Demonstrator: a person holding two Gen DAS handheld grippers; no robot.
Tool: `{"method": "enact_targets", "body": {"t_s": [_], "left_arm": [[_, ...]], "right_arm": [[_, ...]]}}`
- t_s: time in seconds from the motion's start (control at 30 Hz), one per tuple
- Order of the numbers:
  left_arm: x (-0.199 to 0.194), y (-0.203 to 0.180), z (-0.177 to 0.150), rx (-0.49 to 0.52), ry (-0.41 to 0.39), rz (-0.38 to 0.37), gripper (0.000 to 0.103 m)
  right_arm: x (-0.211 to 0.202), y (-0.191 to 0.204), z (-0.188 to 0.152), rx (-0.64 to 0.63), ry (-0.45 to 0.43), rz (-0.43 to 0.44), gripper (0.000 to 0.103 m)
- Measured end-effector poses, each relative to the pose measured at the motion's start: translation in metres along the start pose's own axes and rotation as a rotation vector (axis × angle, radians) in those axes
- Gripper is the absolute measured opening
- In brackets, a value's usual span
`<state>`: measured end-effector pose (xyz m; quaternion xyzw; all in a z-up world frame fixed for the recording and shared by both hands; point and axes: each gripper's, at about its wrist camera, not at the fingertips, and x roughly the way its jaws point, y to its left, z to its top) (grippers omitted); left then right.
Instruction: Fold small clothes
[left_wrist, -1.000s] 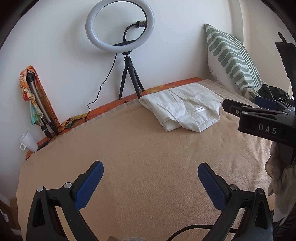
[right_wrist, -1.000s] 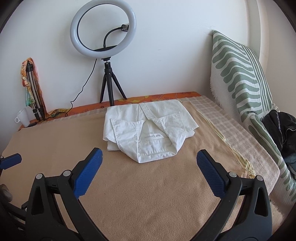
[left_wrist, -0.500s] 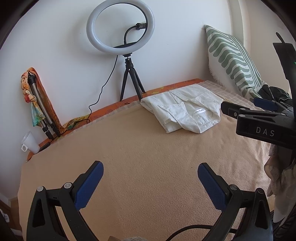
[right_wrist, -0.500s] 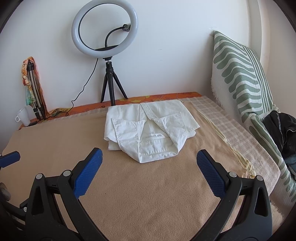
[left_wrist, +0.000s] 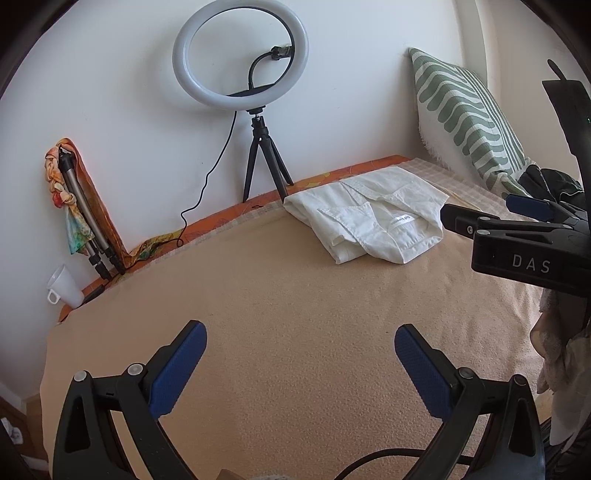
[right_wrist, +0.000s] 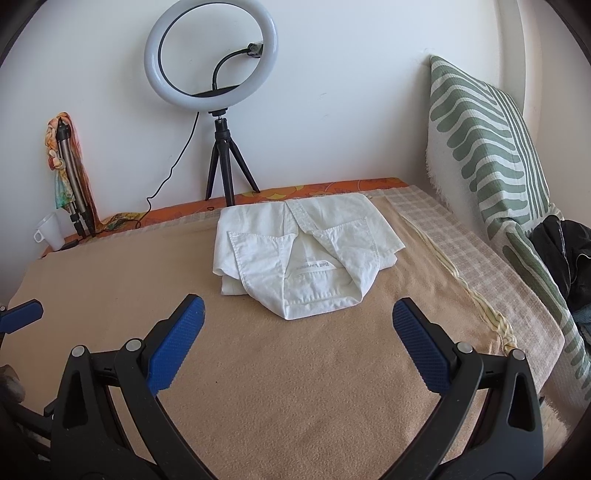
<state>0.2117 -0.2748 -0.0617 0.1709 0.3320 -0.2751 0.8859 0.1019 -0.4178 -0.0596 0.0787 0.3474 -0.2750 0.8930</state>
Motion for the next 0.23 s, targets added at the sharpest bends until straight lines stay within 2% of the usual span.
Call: {"method": "enact_targets", "body": {"t_s": [0.23], "left_arm": [[-0.0009,0.0008,-0.0004,-0.01,-0.005,0.003,0.103]], "right_arm": [[0.0003,0.0006,-0.0001,0.001,0.001,0.001,0.103]]}}
